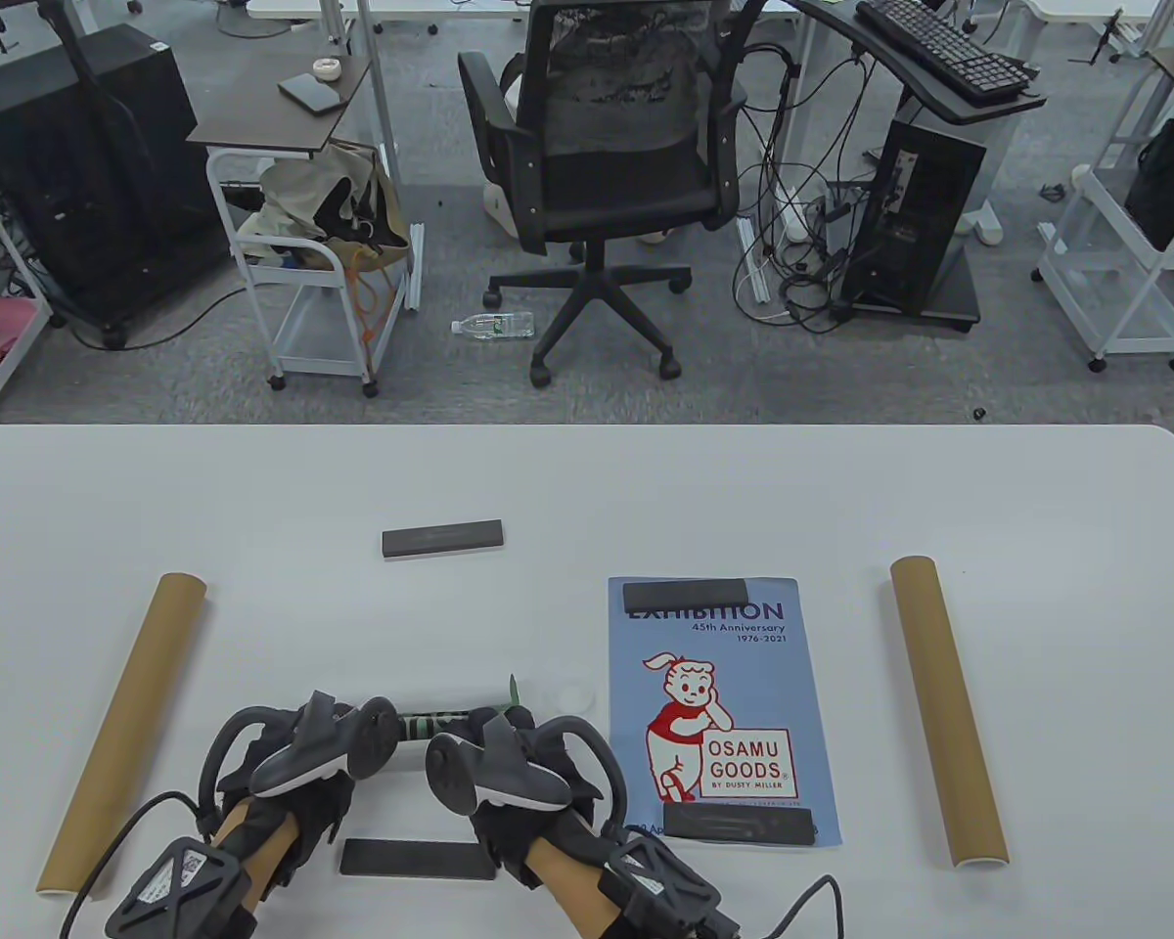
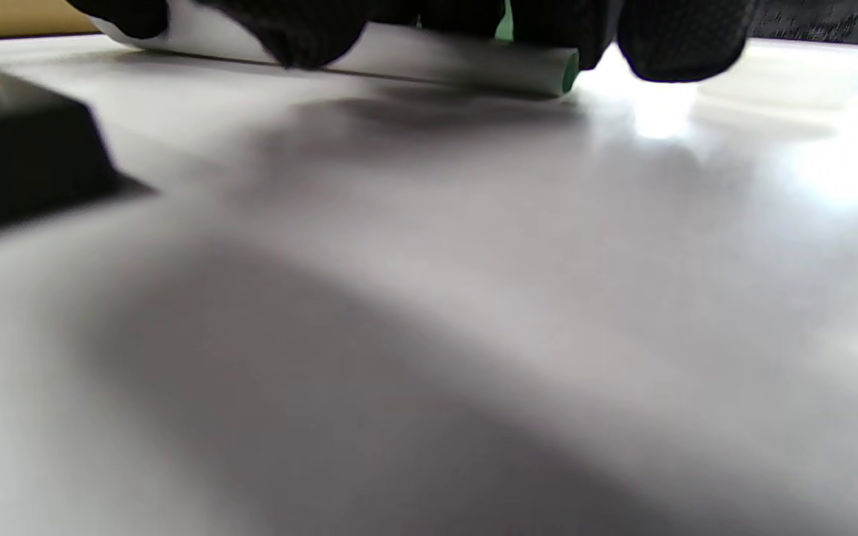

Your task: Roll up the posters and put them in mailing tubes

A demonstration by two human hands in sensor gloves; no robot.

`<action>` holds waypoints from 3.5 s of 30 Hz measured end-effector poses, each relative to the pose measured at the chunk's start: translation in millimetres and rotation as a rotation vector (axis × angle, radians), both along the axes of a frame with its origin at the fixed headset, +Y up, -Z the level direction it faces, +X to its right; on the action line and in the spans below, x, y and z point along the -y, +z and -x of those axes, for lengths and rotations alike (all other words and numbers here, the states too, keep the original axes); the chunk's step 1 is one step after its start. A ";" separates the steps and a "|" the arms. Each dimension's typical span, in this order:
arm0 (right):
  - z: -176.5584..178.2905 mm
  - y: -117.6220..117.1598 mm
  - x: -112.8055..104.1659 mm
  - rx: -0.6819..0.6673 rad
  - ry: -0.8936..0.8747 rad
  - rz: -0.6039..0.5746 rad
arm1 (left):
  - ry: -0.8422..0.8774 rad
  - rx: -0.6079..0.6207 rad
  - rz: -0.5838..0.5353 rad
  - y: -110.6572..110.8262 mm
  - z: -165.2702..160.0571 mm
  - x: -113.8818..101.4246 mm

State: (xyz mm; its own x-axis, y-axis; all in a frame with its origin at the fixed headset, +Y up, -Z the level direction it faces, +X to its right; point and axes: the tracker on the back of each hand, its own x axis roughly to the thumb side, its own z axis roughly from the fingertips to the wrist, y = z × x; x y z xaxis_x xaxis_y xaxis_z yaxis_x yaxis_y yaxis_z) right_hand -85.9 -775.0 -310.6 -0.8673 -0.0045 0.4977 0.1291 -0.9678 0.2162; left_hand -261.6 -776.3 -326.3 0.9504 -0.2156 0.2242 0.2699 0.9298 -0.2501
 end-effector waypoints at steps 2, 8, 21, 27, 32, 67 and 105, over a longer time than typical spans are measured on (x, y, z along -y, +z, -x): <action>-0.3 -2.1 1.2 0.016 -0.012 0.020 | -0.010 -0.011 0.007 0.6 1.0 0.6; -1.4 -5.3 3.5 0.034 -0.003 0.062 | -0.011 0.007 -0.042 -1.0 1.7 2.4; -2.5 -5.4 4.1 0.008 0.009 0.050 | -0.022 -0.014 0.001 1.3 1.3 1.4; -3.7 -1.5 2.9 -0.018 0.007 0.021 | -0.001 0.004 -0.020 -0.8 0.4 -0.5; -4.2 -2.2 1.7 -0.024 0.003 0.036 | -0.004 -0.007 -0.007 0.0 1.2 -0.8; -5.6 -9.1 3.9 0.003 0.020 0.073 | -0.013 -0.015 -0.024 0.1 0.8 -0.1; -1.5 1.1 1.0 -0.038 0.027 -0.032 | -0.026 -0.003 -0.041 2.2 -12.1 -8.1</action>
State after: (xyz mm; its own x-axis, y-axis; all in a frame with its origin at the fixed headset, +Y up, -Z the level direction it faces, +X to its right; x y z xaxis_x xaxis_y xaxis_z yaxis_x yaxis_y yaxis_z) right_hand -84.4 -776.1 -309.5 -0.8473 -0.0441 0.5293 0.1627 -0.9702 0.1796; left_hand -249.5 -768.2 -324.2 0.9450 -0.2491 0.2119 0.2934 0.9320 -0.2128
